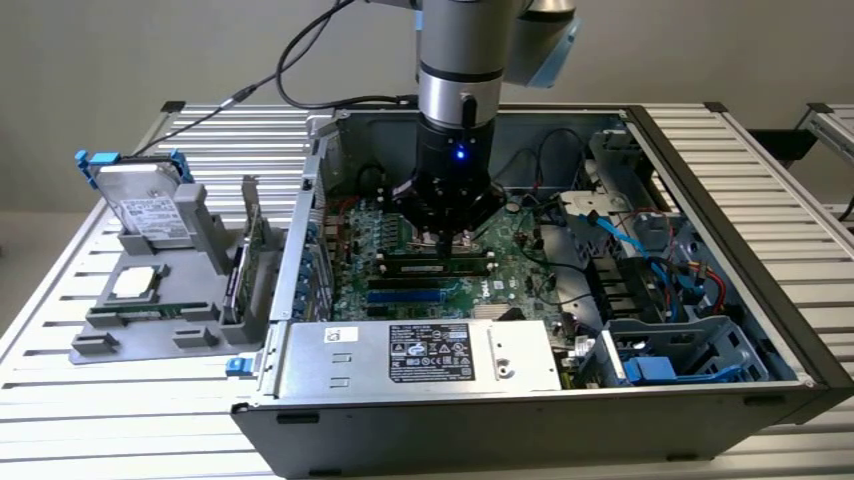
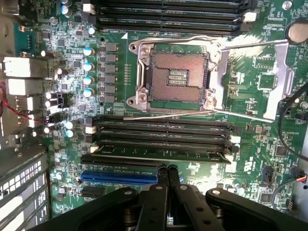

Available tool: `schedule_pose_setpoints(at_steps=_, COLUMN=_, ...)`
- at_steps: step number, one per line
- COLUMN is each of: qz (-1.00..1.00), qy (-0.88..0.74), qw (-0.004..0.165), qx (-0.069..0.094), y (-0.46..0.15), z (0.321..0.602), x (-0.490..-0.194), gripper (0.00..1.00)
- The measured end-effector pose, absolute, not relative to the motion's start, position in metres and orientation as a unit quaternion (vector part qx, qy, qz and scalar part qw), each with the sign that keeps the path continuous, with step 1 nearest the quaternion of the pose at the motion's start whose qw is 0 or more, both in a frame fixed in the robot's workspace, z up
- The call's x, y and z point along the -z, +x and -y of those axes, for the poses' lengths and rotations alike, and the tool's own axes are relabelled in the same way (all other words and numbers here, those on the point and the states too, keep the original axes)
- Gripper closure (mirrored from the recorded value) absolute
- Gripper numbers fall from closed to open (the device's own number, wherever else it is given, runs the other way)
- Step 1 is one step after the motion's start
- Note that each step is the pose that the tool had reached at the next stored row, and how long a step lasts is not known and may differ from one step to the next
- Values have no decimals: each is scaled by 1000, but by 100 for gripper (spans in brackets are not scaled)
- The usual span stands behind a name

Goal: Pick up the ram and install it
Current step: 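Press down the ram until it locks into place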

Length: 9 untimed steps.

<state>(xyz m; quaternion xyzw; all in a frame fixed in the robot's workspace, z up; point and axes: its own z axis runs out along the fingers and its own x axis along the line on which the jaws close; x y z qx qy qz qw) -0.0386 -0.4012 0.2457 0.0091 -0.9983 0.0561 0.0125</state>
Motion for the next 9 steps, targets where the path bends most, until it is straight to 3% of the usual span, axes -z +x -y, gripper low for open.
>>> schedule_pose_setpoints(at_steps=9, qz=998, qy=-1, qw=11, qx=-56, y=-39, z=401, x=-246, gripper=90)
